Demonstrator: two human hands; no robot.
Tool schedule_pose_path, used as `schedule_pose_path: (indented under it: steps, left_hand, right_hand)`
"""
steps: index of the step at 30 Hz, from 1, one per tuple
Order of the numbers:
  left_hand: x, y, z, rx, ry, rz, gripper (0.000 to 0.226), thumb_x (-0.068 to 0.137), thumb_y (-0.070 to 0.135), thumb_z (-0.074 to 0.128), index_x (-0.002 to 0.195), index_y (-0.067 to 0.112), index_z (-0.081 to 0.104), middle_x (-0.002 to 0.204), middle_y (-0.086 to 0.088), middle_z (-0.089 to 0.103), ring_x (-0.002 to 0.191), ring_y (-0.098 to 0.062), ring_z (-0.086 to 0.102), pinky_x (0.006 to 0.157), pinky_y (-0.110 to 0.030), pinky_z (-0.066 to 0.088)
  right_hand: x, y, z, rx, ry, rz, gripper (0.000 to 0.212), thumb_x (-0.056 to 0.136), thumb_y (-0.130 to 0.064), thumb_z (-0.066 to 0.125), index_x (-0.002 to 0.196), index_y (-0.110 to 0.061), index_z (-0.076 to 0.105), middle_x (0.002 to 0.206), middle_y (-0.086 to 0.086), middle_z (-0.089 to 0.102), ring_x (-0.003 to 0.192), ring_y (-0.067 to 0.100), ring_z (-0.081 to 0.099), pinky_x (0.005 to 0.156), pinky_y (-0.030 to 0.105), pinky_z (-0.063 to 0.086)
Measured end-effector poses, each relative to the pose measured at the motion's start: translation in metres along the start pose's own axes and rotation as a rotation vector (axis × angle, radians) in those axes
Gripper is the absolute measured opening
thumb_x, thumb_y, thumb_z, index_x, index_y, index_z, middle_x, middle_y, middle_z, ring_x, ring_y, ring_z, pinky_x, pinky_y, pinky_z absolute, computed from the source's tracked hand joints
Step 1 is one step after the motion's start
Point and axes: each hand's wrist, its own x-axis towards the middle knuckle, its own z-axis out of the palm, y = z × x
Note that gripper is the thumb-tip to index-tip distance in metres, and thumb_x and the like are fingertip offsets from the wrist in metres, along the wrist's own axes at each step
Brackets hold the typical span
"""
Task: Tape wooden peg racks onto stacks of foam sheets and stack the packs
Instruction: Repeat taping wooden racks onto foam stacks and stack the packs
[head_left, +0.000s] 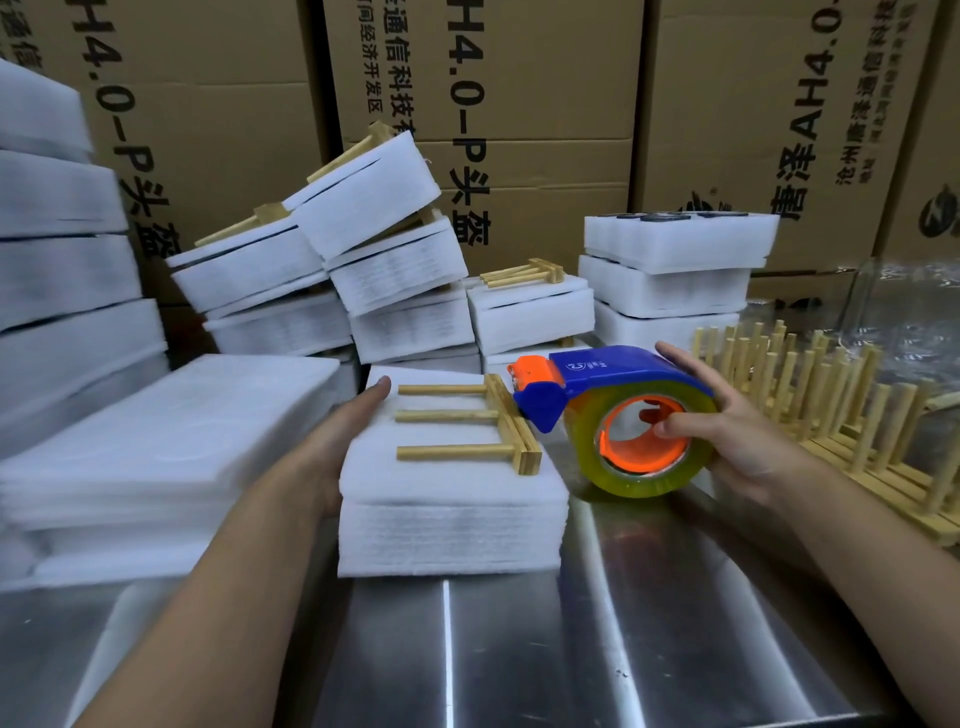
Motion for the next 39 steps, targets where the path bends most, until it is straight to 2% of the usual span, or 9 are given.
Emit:
schedule_pose_path:
  steps: [2, 4, 7, 9, 19, 24, 29, 34, 39]
  left_hand:
    - [0.003, -0.004, -0.004, -0.013, -0.030, -0.005, 0.057, 0.092, 0.043, 0.052, 0.135, 0.006, 0.048, 0.125, -0.017, 0.057, 0.082, -0.025, 0.058, 0.079, -0.034, 0.048]
    - [0.011, -0.006, -0.007, 0.025, -0.030, -0.007, 0.052, 0.093, 0.041, 0.052, 0.131, 0.006, 0.051, 0.113, -0.015, 0.060, 0.077, -0.024, 0.060, 0.065, -0.030, 0.052]
    - [0.007, -0.003, -0.008, 0.007, -0.038, -0.055, 0.037, 0.094, 0.038, 0.051, 0.103, 0.004, 0.062, 0.080, -0.012, 0.072, 0.060, -0.025, 0.068, 0.041, -0.025, 0.052]
    - [0.010, -0.003, -0.010, 0.022, -0.053, -0.062, 0.033, 0.095, 0.037, 0.049, 0.091, 0.008, 0.063, 0.067, -0.010, 0.072, 0.051, -0.020, 0.068, 0.037, -0.024, 0.049]
    - [0.021, -0.008, -0.016, 0.043, -0.095, -0.069, 0.034, 0.094, 0.040, 0.050, 0.091, 0.008, 0.063, 0.067, -0.010, 0.072, 0.052, -0.020, 0.069, 0.038, -0.025, 0.050]
    - [0.022, -0.007, -0.019, 0.044, -0.138, -0.102, 0.040, 0.088, 0.045, 0.054, 0.095, 0.007, 0.066, 0.080, -0.013, 0.074, 0.063, -0.022, 0.072, 0.045, -0.029, 0.055]
    - [0.023, -0.007, -0.017, 0.135, -0.226, -0.068, 0.074, 0.052, 0.067, 0.070, 0.111, 0.023, 0.064, 0.103, -0.011, 0.072, 0.090, -0.026, 0.071, 0.068, -0.034, 0.058]
    - [0.025, -0.008, -0.020, 0.105, -0.277, -0.070, 0.069, 0.059, 0.044, 0.079, 0.120, 0.017, 0.064, 0.113, -0.011, 0.069, 0.102, -0.026, 0.067, 0.088, -0.039, 0.053]
    - [0.024, -0.006, -0.018, 0.148, -0.263, -0.130, 0.062, 0.052, 0.041, 0.080, 0.106, 0.013, 0.070, 0.103, -0.013, 0.072, 0.084, -0.025, 0.072, 0.071, -0.035, 0.058]
  right_hand:
    - [0.001, -0.002, -0.002, 0.013, 0.019, -0.026, 0.078, 0.072, 0.018, 0.060, 0.112, -0.049, 0.064, 0.099, -0.010, 0.072, 0.083, 0.016, 0.072, 0.065, 0.026, 0.057]
    - [0.001, -0.004, -0.004, 0.015, 0.014, -0.043, 0.079, 0.073, 0.018, 0.059, 0.114, -0.049, 0.063, 0.098, -0.007, 0.073, 0.083, 0.017, 0.072, 0.065, 0.027, 0.057]
    - [0.000, -0.007, -0.005, 0.010, 0.013, -0.070, 0.079, 0.072, 0.018, 0.059, 0.115, -0.049, 0.063, 0.096, -0.006, 0.072, 0.085, 0.021, 0.072, 0.066, 0.029, 0.058]
    - [-0.001, -0.010, -0.005, 0.016, 0.025, -0.083, 0.078, 0.071, 0.017, 0.060, 0.113, -0.048, 0.064, 0.095, -0.005, 0.072, 0.085, 0.022, 0.072, 0.065, 0.029, 0.058]
    - [-0.004, -0.015, 0.002, 0.006, 0.056, -0.099, 0.072, 0.074, 0.019, 0.058, 0.111, -0.043, 0.064, 0.097, -0.004, 0.071, 0.083, 0.022, 0.071, 0.065, 0.027, 0.057]
    - [-0.003, -0.015, 0.002, -0.002, 0.060, -0.112, 0.073, 0.074, 0.020, 0.057, 0.109, -0.043, 0.066, 0.095, -0.005, 0.071, 0.081, 0.021, 0.069, 0.065, 0.027, 0.057]
    - [-0.004, -0.011, 0.002, 0.009, 0.065, -0.082, 0.070, 0.076, 0.020, 0.054, 0.110, -0.040, 0.066, 0.099, -0.001, 0.070, 0.082, 0.021, 0.068, 0.071, 0.030, 0.056]
    - [-0.004, -0.010, 0.000, -0.004, 0.062, -0.064, 0.070, 0.075, 0.019, 0.056, 0.110, -0.041, 0.066, 0.099, -0.001, 0.070, 0.079, 0.018, 0.069, 0.072, 0.033, 0.055]
    - [-0.003, -0.011, -0.001, -0.020, 0.056, -0.065, 0.071, 0.075, 0.018, 0.057, 0.109, -0.043, 0.067, 0.101, -0.002, 0.070, 0.081, 0.019, 0.070, 0.067, 0.029, 0.057]
